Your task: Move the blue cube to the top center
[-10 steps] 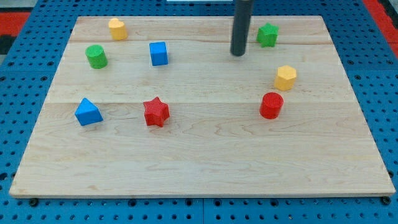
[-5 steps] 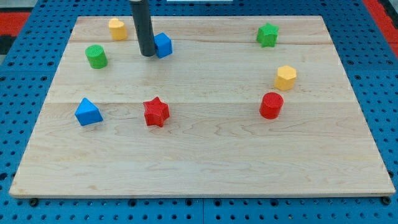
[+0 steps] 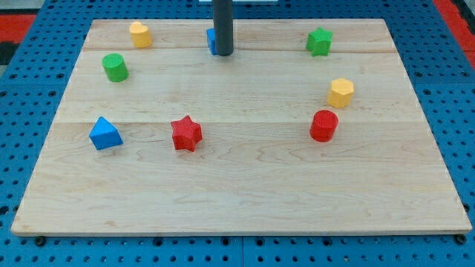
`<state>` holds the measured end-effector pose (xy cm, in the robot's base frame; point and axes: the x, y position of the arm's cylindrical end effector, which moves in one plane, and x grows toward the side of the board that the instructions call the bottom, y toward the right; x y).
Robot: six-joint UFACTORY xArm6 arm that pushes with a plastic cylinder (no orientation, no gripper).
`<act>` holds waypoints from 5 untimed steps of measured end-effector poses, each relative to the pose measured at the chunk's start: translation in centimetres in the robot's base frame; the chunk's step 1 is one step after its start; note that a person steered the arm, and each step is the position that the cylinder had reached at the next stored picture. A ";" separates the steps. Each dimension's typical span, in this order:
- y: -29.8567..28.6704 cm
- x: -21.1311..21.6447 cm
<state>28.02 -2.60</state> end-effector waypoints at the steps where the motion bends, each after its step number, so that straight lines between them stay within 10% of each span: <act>1: 0.1 1.6; 5: -16.8 1.3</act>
